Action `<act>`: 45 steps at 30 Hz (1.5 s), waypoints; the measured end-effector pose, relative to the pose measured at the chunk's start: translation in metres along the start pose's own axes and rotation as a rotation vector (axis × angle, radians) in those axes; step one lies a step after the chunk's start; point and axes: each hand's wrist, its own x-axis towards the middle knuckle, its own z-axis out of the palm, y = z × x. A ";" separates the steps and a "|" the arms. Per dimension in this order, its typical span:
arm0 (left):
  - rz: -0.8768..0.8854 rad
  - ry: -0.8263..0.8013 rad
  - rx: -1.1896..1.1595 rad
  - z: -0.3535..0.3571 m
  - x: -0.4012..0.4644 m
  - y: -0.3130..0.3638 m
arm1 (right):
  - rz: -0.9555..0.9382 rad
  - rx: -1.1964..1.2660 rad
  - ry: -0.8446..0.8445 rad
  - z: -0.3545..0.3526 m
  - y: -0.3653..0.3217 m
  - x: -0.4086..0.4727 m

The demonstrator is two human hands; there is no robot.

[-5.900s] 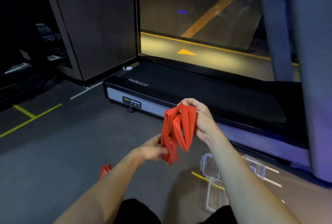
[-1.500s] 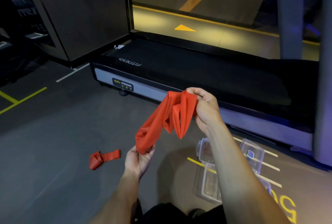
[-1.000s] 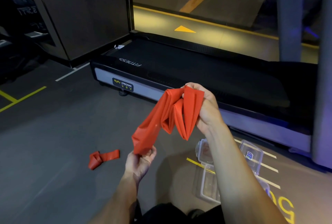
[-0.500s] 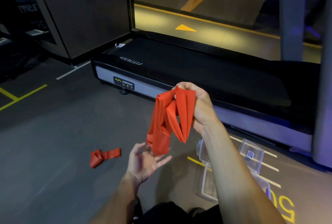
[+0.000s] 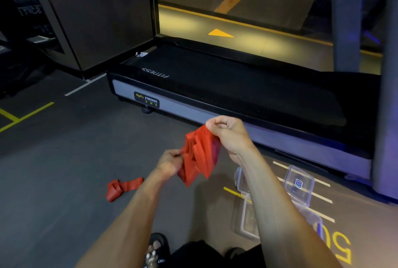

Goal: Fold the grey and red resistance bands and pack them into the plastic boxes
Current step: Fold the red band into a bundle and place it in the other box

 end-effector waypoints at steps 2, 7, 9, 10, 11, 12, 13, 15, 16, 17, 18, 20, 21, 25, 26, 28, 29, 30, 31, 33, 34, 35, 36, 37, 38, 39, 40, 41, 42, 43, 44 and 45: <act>-0.037 0.031 0.045 -0.008 0.006 -0.003 | 0.011 -0.024 0.047 -0.003 0.003 0.001; -0.099 0.155 0.224 -0.033 0.015 -0.038 | -0.054 0.060 0.103 -0.008 -0.008 0.001; -0.114 0.020 -0.062 -0.032 0.003 -0.040 | -0.083 0.087 0.087 -0.007 -0.012 0.000; -0.100 -0.060 -0.150 -0.030 -0.003 -0.039 | -0.092 0.095 0.079 -0.006 -0.013 0.000; -0.074 -0.097 -0.151 -0.030 -0.005 -0.040 | -0.097 0.097 0.070 -0.004 -0.013 0.000; -0.045 -0.133 -0.098 -0.029 -0.006 -0.043 | -0.100 0.101 0.063 -0.002 -0.014 -0.002; -0.034 -0.131 0.000 -0.028 -0.004 -0.048 | -0.103 0.106 0.061 -0.001 -0.015 -0.003; -0.047 -0.087 0.067 -0.024 -0.002 -0.051 | -0.118 0.109 0.078 -0.001 -0.015 -0.004; -0.032 -0.036 0.109 -0.022 -0.002 -0.052 | -0.123 0.104 0.086 -0.002 -0.016 -0.005; -0.028 0.008 0.143 -0.019 -0.002 -0.049 | -0.127 0.101 0.088 -0.001 -0.017 -0.005; -0.034 0.056 0.185 -0.016 -0.002 -0.047 | -0.131 0.101 0.086 -0.001 -0.017 -0.006; -0.102 0.066 0.137 -0.012 0.000 -0.049 | -0.141 0.103 0.085 -0.002 -0.018 -0.006; -0.163 0.057 0.072 -0.011 0.002 -0.050 | -0.143 0.102 0.081 -0.002 -0.018 -0.007; -0.231 0.024 0.044 -0.013 0.007 -0.061 | -0.140 0.119 0.046 0.001 -0.018 -0.007; -0.229 -0.002 0.043 -0.013 0.006 -0.061 | -0.135 0.129 0.040 0.001 -0.019 -0.007; -0.220 -0.037 0.018 -0.011 0.005 -0.063 | -0.122 0.147 0.019 0.002 -0.020 -0.007; -0.220 -0.041 0.001 -0.010 0.006 -0.066 | -0.117 0.156 0.005 0.002 -0.019 -0.007; -0.221 -0.038 -0.021 -0.009 0.007 -0.067 | -0.112 0.166 -0.007 0.002 -0.020 -0.008; -0.219 -0.035 -0.046 -0.008 0.008 -0.069 | -0.103 0.176 -0.019 0.002 -0.020 -0.009; -0.190 -0.035 -0.116 -0.007 0.007 -0.063 | -0.081 0.187 -0.032 0.001 -0.020 -0.009; -0.162 -0.038 -0.119 -0.007 0.007 -0.061 | -0.073 0.186 -0.036 0.000 -0.021 -0.009; -0.128 -0.044 -0.096 -0.007 0.008 -0.061 | -0.068 0.181 -0.040 0.000 -0.021 -0.009; -0.089 -0.070 -0.071 -0.006 0.008 -0.059 | -0.065 0.177 -0.044 -0.001 -0.021 -0.009; -0.061 -0.105 -0.058 -0.004 0.009 -0.058 | -0.062 0.175 -0.046 -0.002 -0.021 -0.008; -0.061 -0.156 -0.084 -0.002 0.007 -0.055 | -0.058 0.175 -0.047 -0.002 -0.020 -0.008; -0.059 -0.205 -0.091 -0.001 0.006 -0.055 | -0.055 0.179 -0.047 -0.003 -0.020 -0.008; -0.052 -0.238 -0.085 0.000 0.005 -0.053 | -0.054 0.181 -0.046 -0.003 -0.020 -0.007; -0.031 -0.256 -0.059 0.002 0.003 -0.052 | -0.053 0.182 -0.044 -0.003 -0.020 -0.007; -0.016 -0.254 -0.047 0.004 0.003 -0.052 | -0.052 0.182 -0.041 -0.003 -0.019 -0.007; -0.009 -0.232 -0.047 0.004 0.004 -0.051 | -0.051 0.181 -0.040 -0.003 -0.019 -0.007; -0.003 -0.209 -0.056 0.005 0.006 -0.052 | -0.048 0.178 -0.039 -0.003 -0.019 -0.007; 0.000 -0.170 -0.057 0.005 0.009 -0.056 | -0.044 0.175 -0.037 -0.003 -0.020 -0.007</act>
